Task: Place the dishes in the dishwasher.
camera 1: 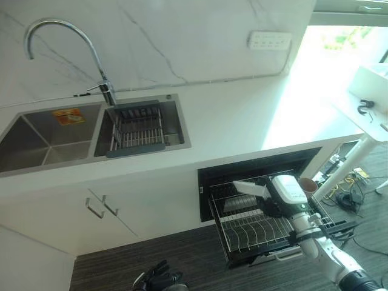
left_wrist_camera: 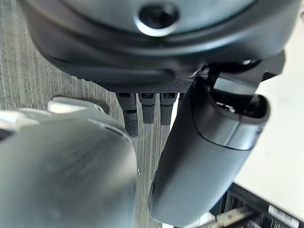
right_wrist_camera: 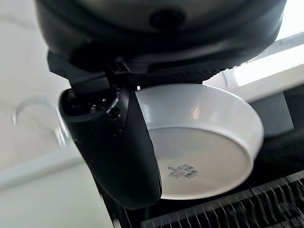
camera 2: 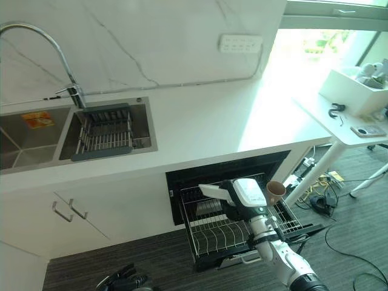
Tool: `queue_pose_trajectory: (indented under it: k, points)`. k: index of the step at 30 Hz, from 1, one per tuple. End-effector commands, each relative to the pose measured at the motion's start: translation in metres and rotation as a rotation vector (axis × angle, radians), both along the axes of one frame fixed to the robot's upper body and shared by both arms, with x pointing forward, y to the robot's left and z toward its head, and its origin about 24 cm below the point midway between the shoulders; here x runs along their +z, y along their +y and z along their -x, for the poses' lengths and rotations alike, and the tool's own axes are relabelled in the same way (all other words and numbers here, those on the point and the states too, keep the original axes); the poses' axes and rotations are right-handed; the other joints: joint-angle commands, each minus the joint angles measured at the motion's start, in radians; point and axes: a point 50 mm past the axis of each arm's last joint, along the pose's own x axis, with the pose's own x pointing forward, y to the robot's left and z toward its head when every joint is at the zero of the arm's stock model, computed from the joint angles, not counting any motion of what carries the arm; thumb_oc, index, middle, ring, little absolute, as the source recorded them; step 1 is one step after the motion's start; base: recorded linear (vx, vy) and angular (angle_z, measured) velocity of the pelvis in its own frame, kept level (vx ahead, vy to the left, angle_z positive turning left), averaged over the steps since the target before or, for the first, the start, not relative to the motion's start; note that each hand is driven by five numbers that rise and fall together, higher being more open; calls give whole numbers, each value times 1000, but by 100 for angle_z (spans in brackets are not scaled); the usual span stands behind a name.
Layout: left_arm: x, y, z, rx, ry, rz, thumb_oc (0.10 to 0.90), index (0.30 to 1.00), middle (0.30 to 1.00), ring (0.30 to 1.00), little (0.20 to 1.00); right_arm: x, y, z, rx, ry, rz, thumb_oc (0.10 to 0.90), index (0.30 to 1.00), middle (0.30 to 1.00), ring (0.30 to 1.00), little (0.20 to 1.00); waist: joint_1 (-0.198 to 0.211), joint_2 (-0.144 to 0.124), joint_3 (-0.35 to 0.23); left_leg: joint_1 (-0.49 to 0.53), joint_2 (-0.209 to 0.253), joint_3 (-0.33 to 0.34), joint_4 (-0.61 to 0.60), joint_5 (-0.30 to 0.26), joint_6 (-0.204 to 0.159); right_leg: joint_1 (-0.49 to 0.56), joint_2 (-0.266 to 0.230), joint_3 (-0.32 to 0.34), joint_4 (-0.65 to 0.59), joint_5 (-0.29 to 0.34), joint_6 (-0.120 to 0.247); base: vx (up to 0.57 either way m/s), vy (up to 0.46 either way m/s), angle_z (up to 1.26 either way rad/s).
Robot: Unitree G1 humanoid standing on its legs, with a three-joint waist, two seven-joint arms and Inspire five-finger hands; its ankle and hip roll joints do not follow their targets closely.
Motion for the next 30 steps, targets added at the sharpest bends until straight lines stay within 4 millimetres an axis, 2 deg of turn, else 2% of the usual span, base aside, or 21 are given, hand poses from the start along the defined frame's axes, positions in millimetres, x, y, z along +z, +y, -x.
queue_pose_trajectory:
  k: [1,2,6,15,18,22,30]
  points:
    - [-6,30,73,-69,311,-124,800,900,900,900,900,53,2,-37,-19,-309,-33,400,300,300,300,300,19,-6,16,50,16,-41,6,-117,-14,40,-17,18,-29,-39,69,82,-11,23]
    - [-5,33,74,-83,315,-130,800,900,900,900,900,44,-1,-39,-46,-274,-16,400,300,300,300,300,32,-4,19,47,12,-50,6,-114,-14,45,-19,9,-29,-40,68,74,-13,21]
    - [-3,34,73,-118,314,-133,800,900,900,900,900,32,-5,-42,-100,-216,16,400,300,300,300,300,54,5,29,38,7,-68,6,-106,-15,50,-24,-6,-29,-40,67,39,-7,20]
    - [-1,33,60,-162,261,-125,800,900,900,900,900,22,-30,-49,-232,-155,66,400,300,300,300,300,91,41,68,7,-11,-106,6,-89,-17,44,-39,-30,-29,-35,69,-9,3,10]
    - [0,33,55,-168,239,-115,800,900,900,900,900,24,-40,-54,-263,-144,91,400,300,300,300,300,102,54,80,-6,-19,-117,6,-82,-18,36,-47,-36,-29,-29,71,-51,14,14]
    - [0,31,50,-194,216,-104,800,900,900,900,900,41,-53,-72,-290,-144,189,400,300,300,300,300,120,74,98,-27,-33,-137,6,-69,-21,22,-58,-42,-29,-21,73,-43,12,14]
    - [1,33,49,-215,205,-114,800,900,900,900,900,47,-72,-76,-325,-117,286,400,300,300,300,300,138,85,108,-41,-40,-150,6,-58,-24,23,-68,-58,-29,-19,76,7,-2,9]
